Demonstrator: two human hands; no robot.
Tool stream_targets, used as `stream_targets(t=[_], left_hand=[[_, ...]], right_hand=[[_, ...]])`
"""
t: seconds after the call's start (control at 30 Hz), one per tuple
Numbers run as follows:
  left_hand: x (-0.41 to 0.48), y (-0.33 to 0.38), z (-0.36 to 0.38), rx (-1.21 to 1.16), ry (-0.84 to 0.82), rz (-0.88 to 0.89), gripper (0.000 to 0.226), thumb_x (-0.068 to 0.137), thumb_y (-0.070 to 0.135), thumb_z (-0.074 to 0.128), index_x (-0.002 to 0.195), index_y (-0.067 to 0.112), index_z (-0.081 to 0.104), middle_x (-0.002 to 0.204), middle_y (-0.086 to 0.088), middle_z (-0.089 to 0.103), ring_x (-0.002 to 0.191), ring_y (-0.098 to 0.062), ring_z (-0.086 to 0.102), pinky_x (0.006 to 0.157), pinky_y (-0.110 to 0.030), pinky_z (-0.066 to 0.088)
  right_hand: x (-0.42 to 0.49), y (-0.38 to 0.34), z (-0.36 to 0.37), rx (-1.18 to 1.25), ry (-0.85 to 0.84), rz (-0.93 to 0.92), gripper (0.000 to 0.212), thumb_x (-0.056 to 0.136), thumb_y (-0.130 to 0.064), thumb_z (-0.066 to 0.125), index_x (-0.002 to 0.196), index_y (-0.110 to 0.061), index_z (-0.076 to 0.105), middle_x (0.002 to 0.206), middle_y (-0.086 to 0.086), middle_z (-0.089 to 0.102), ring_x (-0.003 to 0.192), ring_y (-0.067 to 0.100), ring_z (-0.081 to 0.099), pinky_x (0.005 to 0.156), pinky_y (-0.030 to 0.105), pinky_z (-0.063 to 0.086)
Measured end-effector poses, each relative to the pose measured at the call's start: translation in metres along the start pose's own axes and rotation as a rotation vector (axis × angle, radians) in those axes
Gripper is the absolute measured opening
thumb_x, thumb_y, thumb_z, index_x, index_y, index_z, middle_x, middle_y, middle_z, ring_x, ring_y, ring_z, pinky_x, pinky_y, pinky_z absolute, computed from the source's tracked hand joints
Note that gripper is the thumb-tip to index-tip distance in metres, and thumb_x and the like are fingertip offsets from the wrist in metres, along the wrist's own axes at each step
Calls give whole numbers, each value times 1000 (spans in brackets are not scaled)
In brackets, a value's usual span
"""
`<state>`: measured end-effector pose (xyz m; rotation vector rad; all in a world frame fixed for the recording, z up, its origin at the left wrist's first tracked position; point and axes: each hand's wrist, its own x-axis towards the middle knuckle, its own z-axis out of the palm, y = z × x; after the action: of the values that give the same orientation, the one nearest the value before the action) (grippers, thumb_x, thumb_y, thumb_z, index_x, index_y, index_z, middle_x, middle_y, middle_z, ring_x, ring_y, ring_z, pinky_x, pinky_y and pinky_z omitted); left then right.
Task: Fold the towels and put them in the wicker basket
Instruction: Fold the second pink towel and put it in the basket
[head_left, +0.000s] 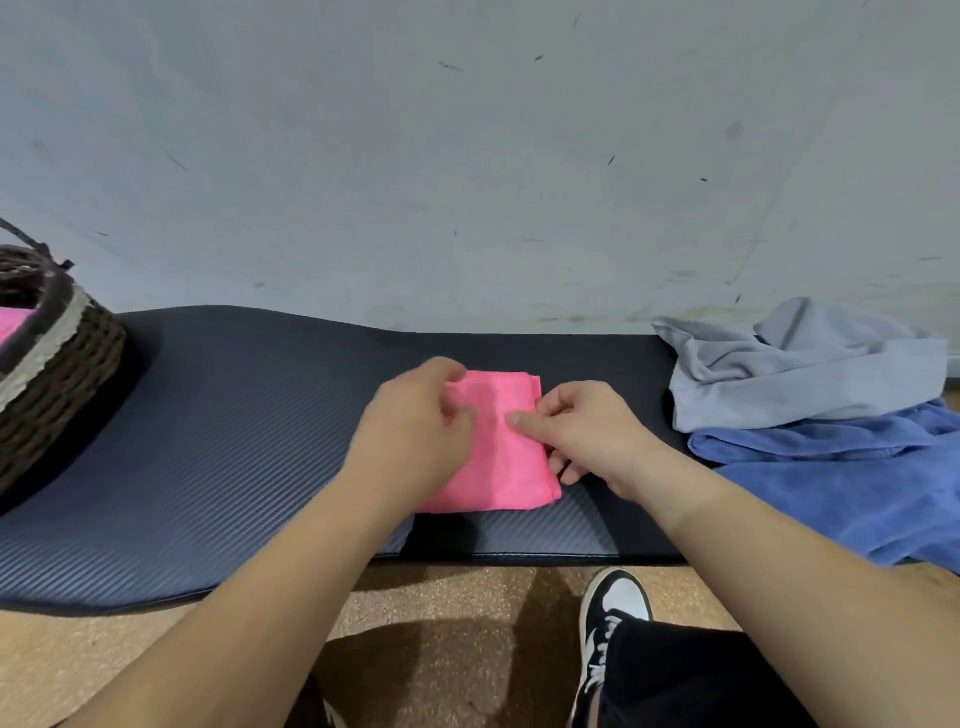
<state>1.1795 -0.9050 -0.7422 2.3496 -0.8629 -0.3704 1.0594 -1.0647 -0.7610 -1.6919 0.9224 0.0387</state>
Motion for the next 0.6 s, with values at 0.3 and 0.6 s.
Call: stream_targets(t=[0.3,0.6], left_hand=[[-4,-30,0,-107,-97,-289,49,82,46,80,113,19,54,96,11,60,91,-16,63,79,-39,55],[-2,-31,-8,-232,-70,-323,44,78,40,85,92,2,68,80,-10,72,75,-30,69,73,-48,61]], right_hand=[[2,-7,2,-214,3,0,27,97,-37,67,96,-13,55,70,7,67,48,15,62,51,36,56],[-6,-1,24,-894,-130,-378,99,88,-83,45,162,-46,-8,172,-1,-22,156,20,-27,128,51,-7]])
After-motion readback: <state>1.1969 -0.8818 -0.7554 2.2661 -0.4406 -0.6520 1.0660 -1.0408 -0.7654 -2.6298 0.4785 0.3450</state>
